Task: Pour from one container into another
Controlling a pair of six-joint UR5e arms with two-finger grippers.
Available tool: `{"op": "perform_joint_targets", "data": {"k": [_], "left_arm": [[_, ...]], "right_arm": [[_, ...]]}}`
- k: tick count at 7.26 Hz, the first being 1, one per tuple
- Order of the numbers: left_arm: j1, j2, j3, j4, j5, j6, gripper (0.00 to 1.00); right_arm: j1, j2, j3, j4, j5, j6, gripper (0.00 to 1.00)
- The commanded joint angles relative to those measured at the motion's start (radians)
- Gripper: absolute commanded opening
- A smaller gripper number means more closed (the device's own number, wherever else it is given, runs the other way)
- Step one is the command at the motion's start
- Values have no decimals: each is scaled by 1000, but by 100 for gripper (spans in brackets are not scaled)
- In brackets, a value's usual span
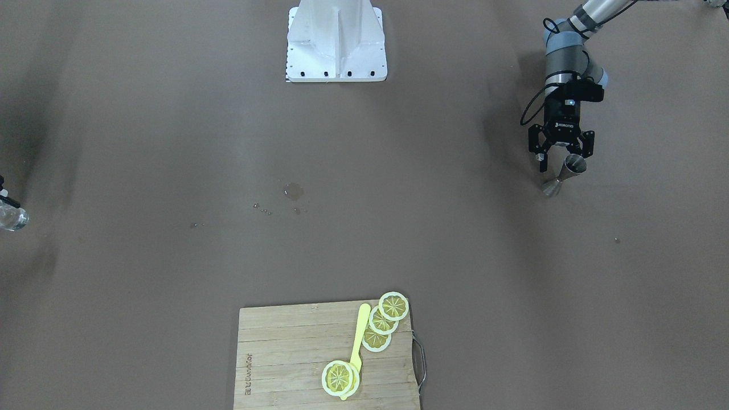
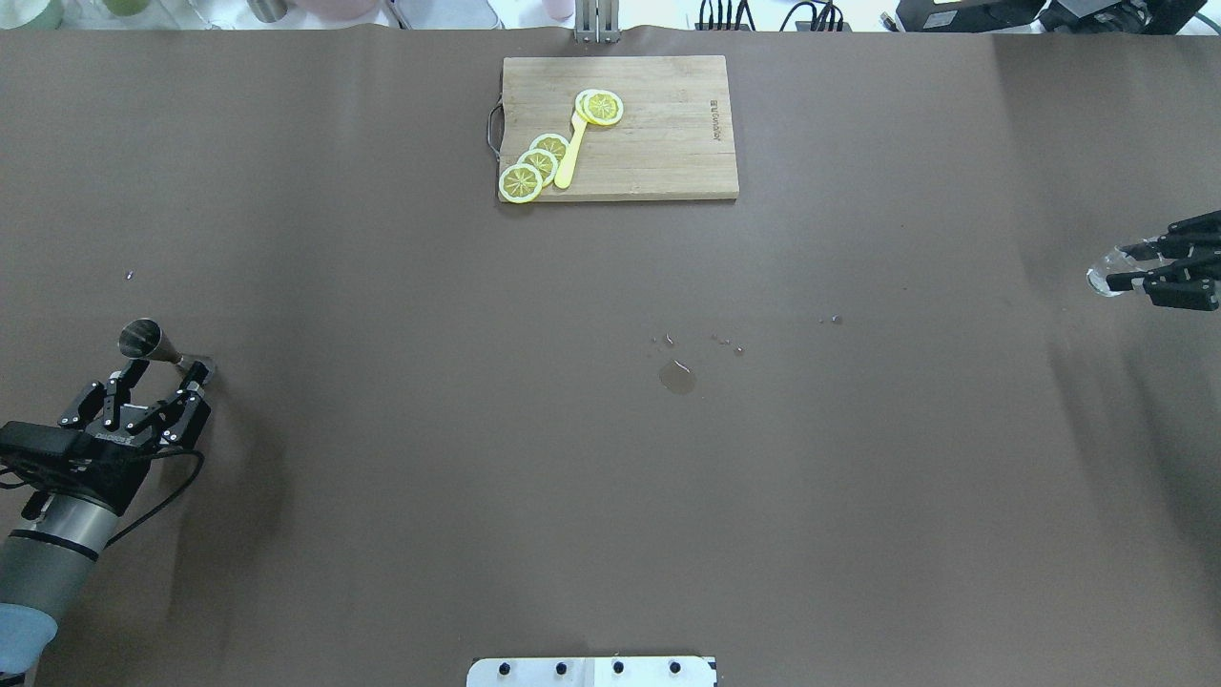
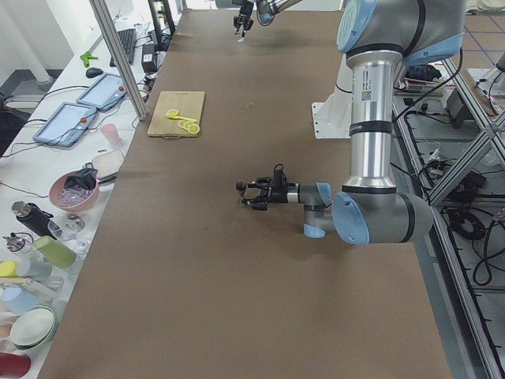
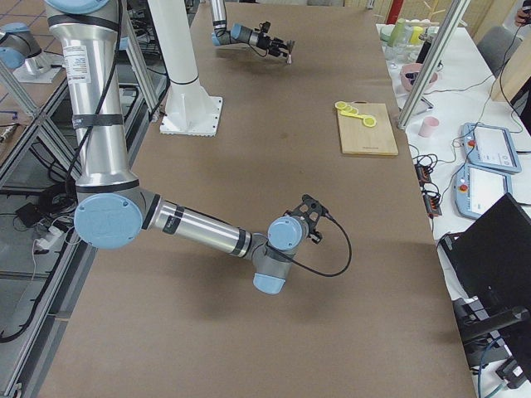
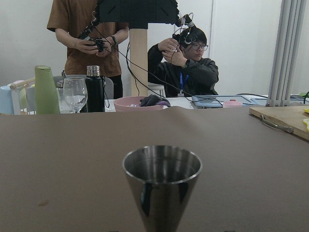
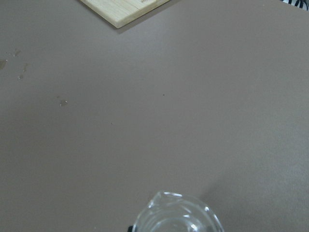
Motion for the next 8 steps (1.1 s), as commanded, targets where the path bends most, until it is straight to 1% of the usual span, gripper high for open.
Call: {"op": "perform_joint_targets", "data": {"k": [1, 2, 3, 5, 6, 7, 8], "left_arm": [[-12, -6, 2, 2, 0, -2, 79], [-22, -12, 4, 2, 0, -2, 79], [-28, -21, 16, 4, 0, -2, 82], [-37, -34, 33, 2, 0, -2, 83], [-40, -34, 36, 2, 0, -2, 83], [-42, -34, 36, 2, -1, -4, 82], [-42, -35, 36, 4, -1, -16, 76]], "right_arm": [[-11, 41, 23, -23, -6, -7, 0], [-24, 69, 19, -25, -11, -30, 0], [-24, 77, 30, -43, -20, -47, 0], [-41, 103, 39, -66, -20, -48, 0], [-50, 145, 39, -116, -14, -56, 0], [-48, 178, 53, -193, -8, -70, 0], [-45, 208, 59, -266, -19, -141, 0]]}}
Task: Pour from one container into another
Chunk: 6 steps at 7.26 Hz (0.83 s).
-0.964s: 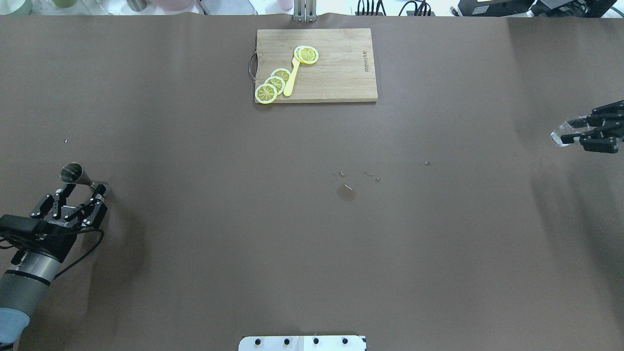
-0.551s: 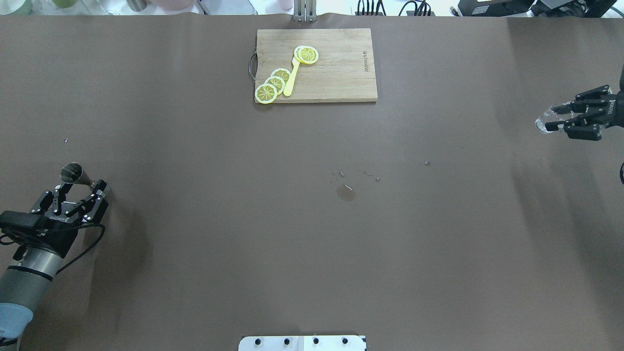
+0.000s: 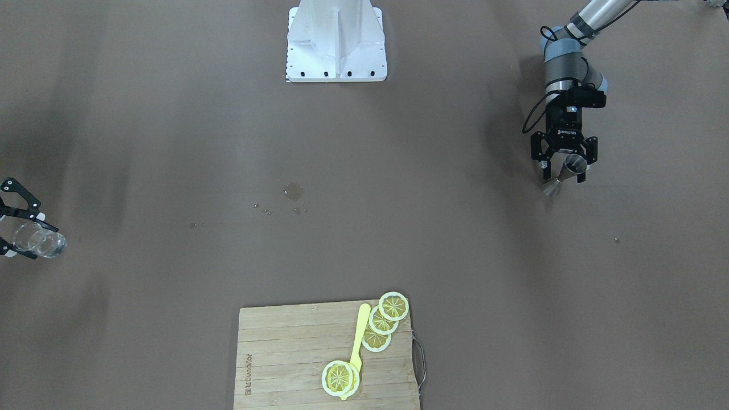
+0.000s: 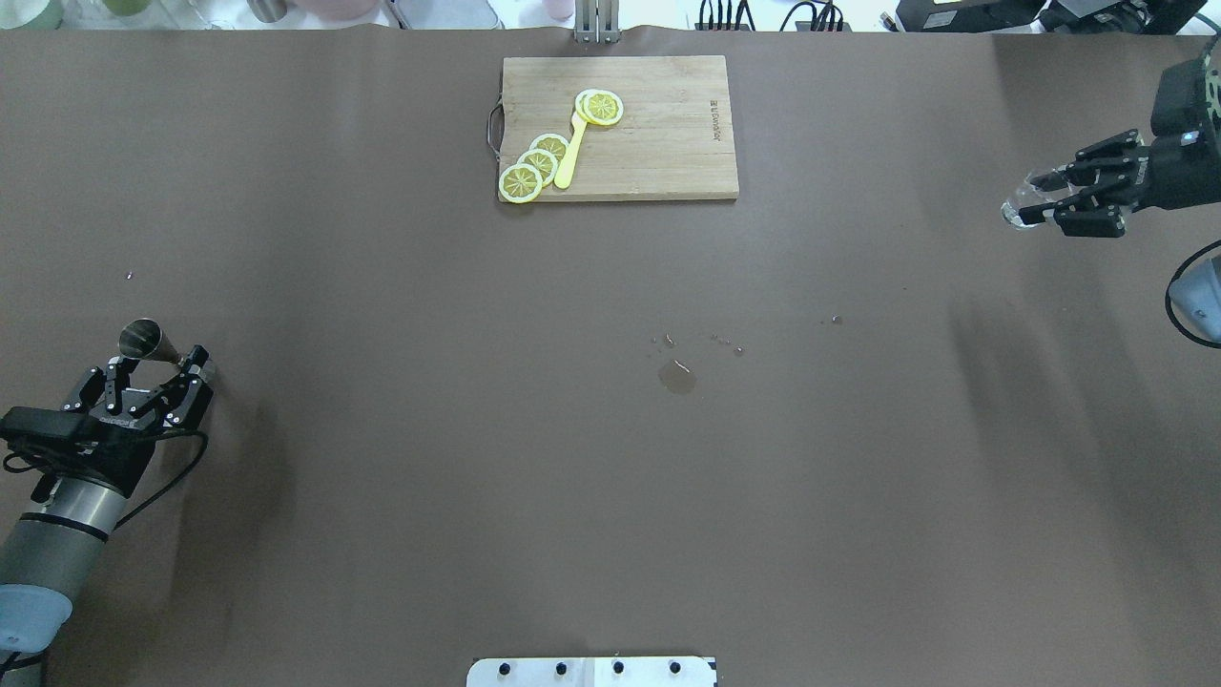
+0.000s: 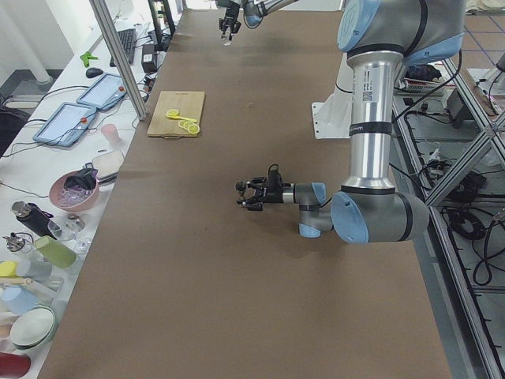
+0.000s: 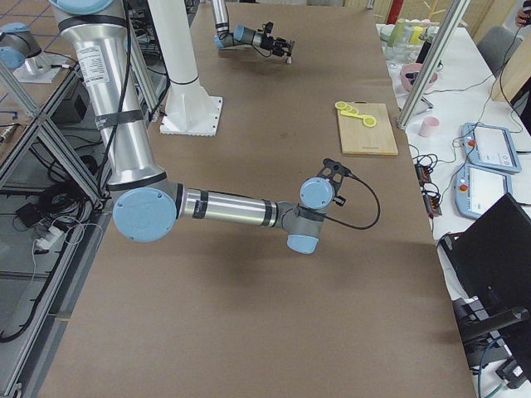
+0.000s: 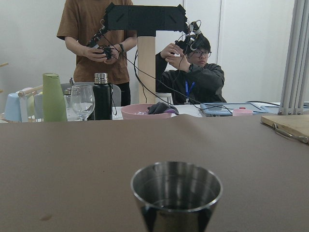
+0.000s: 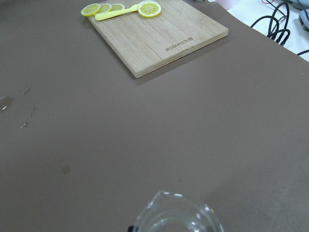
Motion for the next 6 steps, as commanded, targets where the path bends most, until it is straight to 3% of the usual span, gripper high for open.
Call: {"op": "perform_joint_targets", "data": {"k": [1, 3, 4, 6], "left_arm": [[0, 0, 4, 27, -2, -49, 66], [-1, -1, 4, 41, -1, -51, 56], [-1, -1, 4, 41, -1, -51, 55], [-1, -1, 4, 41, -1, -51, 55]], "right_arm": [[15, 50, 43, -183, -8, -163, 0], [-6, 66, 71, -224, -25, -172, 0], [-19, 67, 92, -225, -44, -161, 0], [-56, 92, 158, -354, -48, -161, 0]]}}
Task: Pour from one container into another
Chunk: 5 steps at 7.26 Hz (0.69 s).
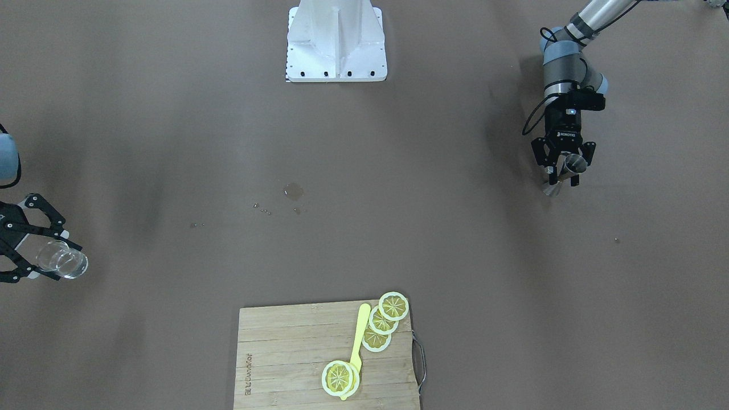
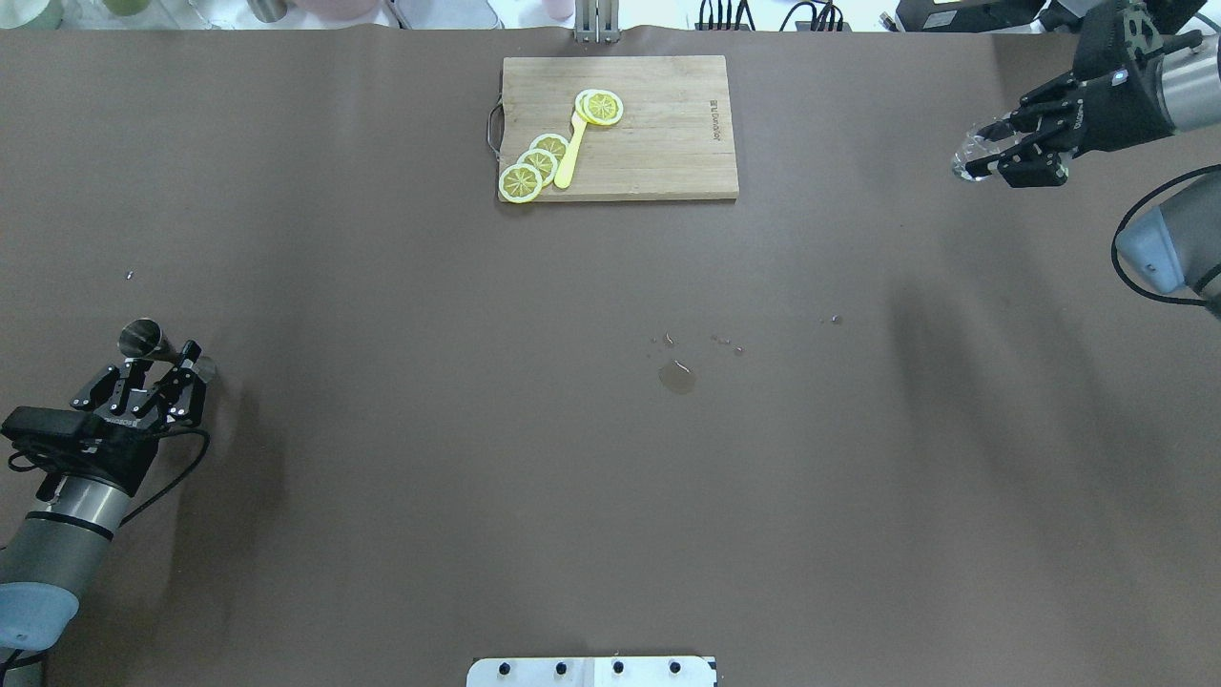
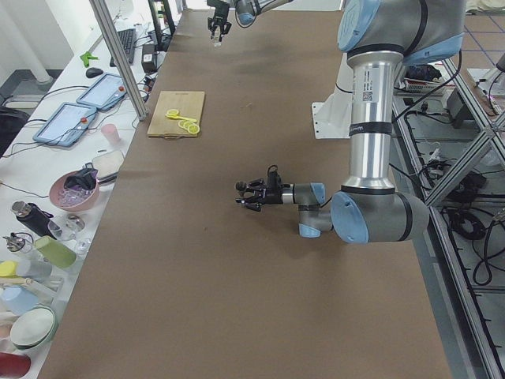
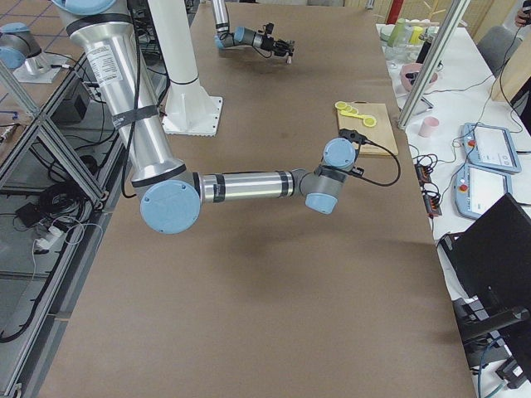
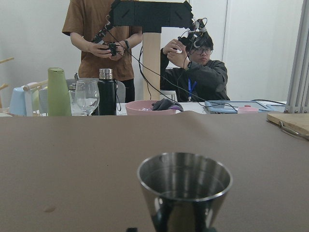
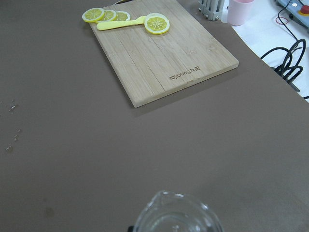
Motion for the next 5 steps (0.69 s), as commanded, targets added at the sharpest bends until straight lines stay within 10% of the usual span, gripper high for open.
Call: {"op": "perform_joint_targets", "data": {"k": [1, 3, 5], "left_arm": [[0, 0, 0, 0, 0, 0, 46], [1, 0, 0, 0, 0, 1, 7], [0, 0, -1, 0, 0, 1, 2]], "right_arm": [[-40, 16, 100, -172, -9, 2, 0], [-68, 20, 210, -351, -19, -7, 0], [-70, 14, 234, -353, -30, -11, 0]]}}
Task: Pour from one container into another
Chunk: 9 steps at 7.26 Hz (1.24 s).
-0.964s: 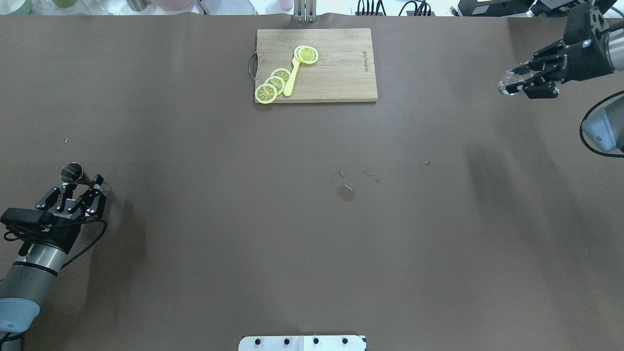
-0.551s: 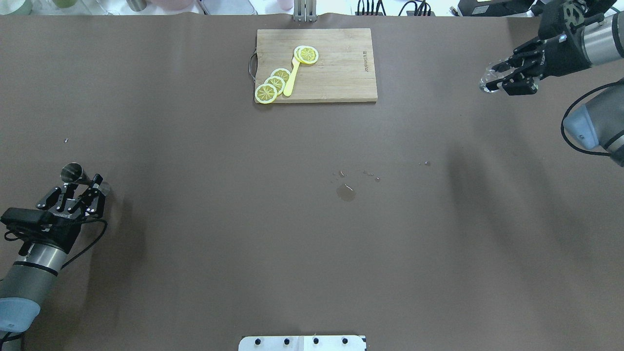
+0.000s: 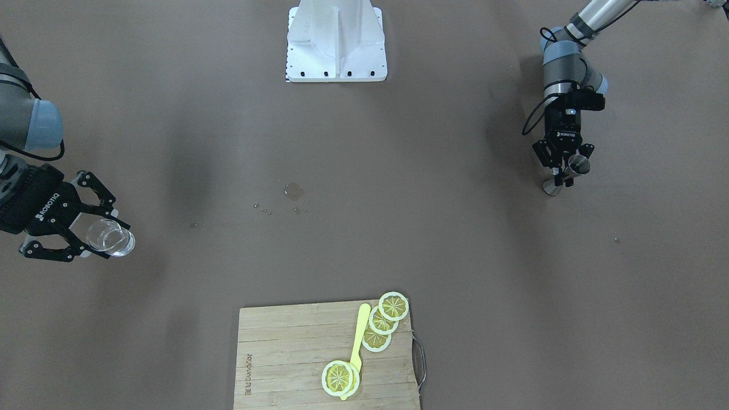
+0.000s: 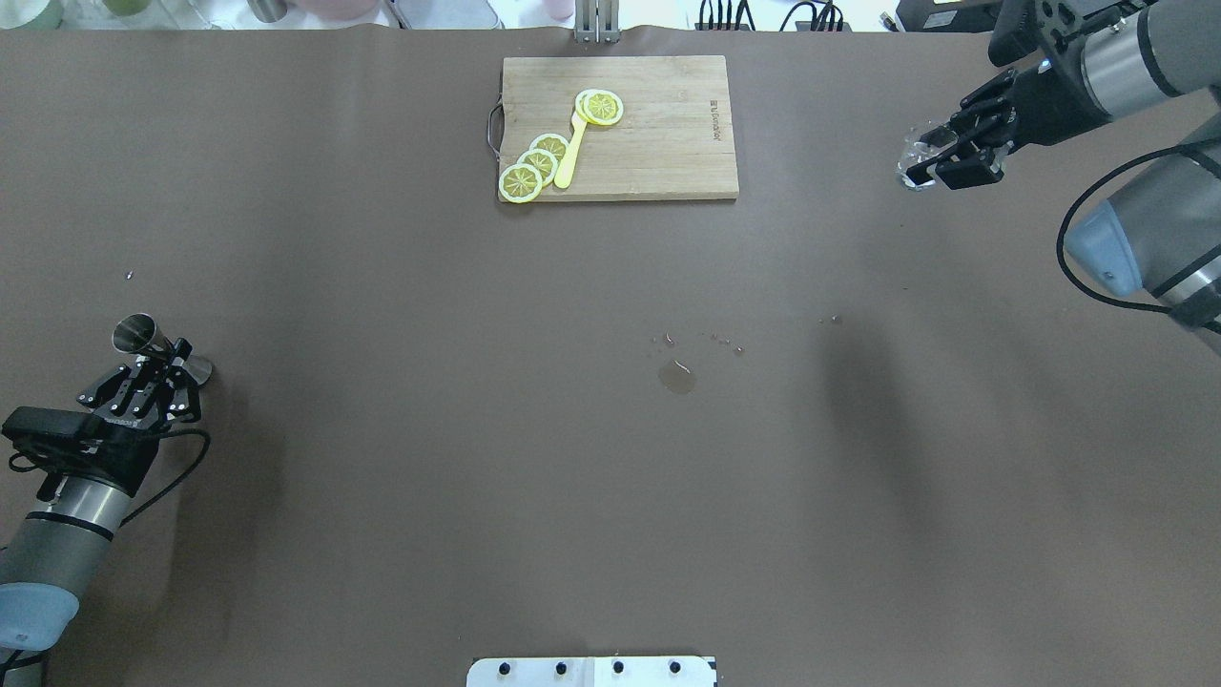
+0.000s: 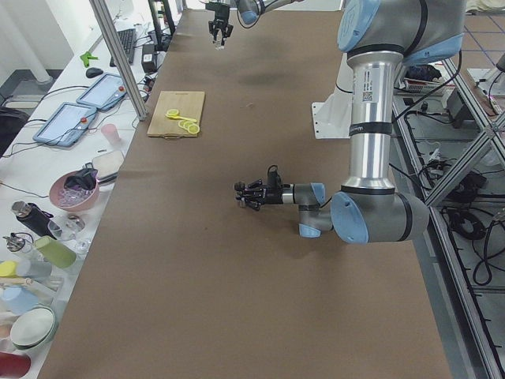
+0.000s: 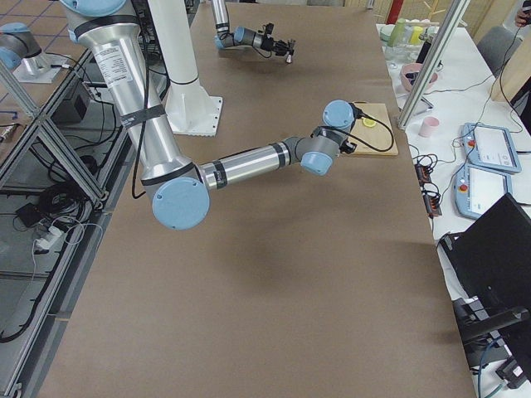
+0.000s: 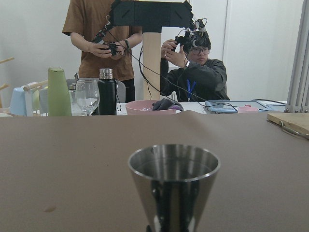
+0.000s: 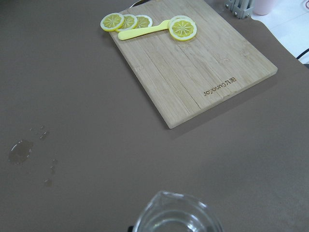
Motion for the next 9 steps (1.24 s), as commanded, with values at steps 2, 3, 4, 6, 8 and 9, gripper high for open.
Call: {"op": "perform_joint_targets", "data": {"k": [2, 3, 4, 6, 8, 9], "left_arm": [[-1, 6, -23, 0, 0, 11, 0], [1, 17, -61, 3, -2, 11, 0], [-1, 17, -93, 3, -5, 11, 0], [-1, 20, -153, 3, -41, 12, 0], [-1, 20, -226, 3, -117, 12, 0], [-1, 20, -271, 3, -196, 11, 0]], "right_arm": [[-15, -4, 16, -17, -3, -3, 0], [-27, 2, 16, -17, -5, -3, 0], [-29, 5, 25, -17, -6, -3, 0], [-62, 4, 31, -17, -8, -3, 0], [-88, -7, 59, -14, -11, -6, 0], [-92, -4, 61, -14, -11, -6, 0]]}}
